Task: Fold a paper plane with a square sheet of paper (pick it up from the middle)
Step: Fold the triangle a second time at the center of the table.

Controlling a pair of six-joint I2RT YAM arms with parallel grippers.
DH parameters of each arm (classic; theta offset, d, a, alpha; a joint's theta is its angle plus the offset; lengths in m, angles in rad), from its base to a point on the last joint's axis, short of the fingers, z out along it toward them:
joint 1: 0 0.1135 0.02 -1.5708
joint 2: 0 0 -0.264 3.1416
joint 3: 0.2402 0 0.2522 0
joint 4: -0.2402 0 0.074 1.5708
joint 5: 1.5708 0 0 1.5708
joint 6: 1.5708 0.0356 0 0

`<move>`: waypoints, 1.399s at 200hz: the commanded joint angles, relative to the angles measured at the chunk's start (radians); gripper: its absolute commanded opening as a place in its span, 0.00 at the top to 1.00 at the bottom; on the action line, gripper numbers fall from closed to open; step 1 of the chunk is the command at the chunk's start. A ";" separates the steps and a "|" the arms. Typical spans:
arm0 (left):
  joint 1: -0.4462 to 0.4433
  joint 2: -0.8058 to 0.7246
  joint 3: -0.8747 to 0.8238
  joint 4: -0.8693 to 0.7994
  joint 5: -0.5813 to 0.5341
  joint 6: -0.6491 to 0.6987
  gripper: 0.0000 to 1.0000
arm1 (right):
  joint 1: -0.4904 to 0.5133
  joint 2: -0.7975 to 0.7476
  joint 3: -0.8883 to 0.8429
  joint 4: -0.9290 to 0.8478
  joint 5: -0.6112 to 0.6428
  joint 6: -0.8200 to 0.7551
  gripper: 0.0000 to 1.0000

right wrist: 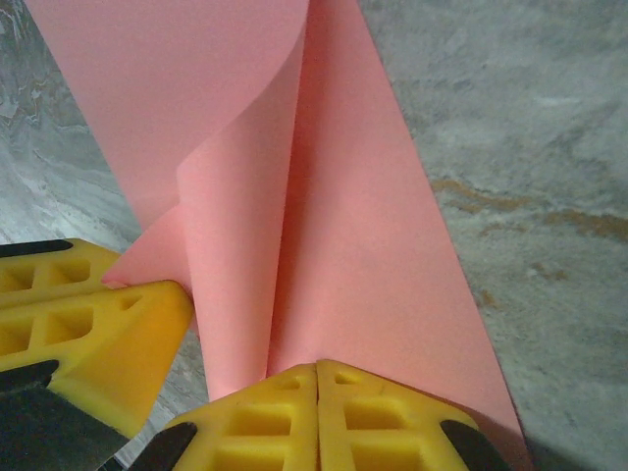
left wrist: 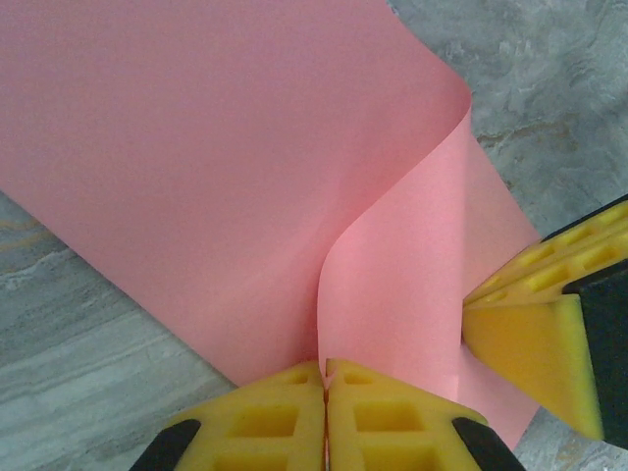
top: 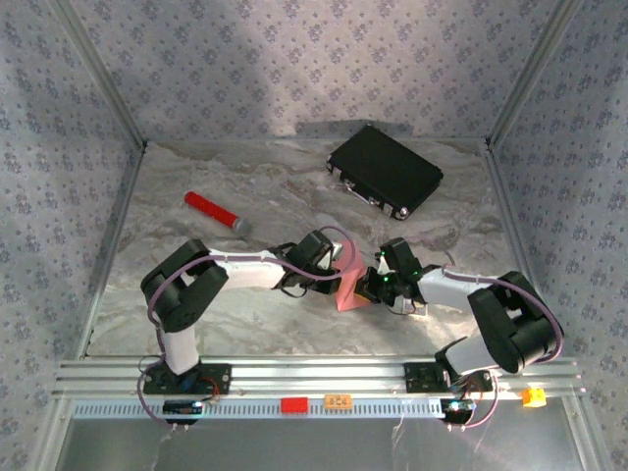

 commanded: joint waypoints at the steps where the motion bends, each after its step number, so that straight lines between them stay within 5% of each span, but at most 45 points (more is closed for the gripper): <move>1: -0.006 0.014 0.017 -0.025 -0.011 0.020 0.92 | -0.007 0.022 -0.007 -0.081 0.053 -0.020 0.91; 124: -0.005 0.041 0.004 -0.010 0.002 0.019 0.94 | -0.019 -0.010 0.000 -0.048 0.024 -0.021 0.89; 167: -0.004 0.037 0.000 -0.012 -0.001 0.022 0.94 | -0.025 -0.087 -0.026 0.126 -0.072 0.041 0.92; 280: -0.004 0.044 0.006 -0.012 0.002 0.028 0.94 | 0.021 0.080 -0.020 0.298 -0.108 0.104 0.95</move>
